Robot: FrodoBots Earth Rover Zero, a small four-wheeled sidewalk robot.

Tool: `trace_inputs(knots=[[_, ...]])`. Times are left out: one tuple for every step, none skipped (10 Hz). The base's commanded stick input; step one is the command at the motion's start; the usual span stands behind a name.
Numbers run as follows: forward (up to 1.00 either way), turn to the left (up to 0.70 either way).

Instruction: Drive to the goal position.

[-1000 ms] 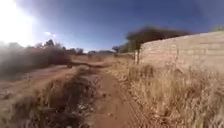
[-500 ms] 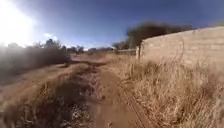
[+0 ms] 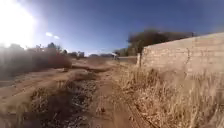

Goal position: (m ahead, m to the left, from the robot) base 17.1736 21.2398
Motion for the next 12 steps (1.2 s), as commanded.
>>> trace_inputs(knots=[[0.5, 0.0], [0.5, 0.0], [0.5, 0.0], [0.5, 0.0], [0.5, 0.0], [0.5, 0.0], [0.5, 0.0], [0.5, 0.0], [0.5, 0.0], [0.5, 0.0], [0.5, 0.0], [0.5, 0.0]])
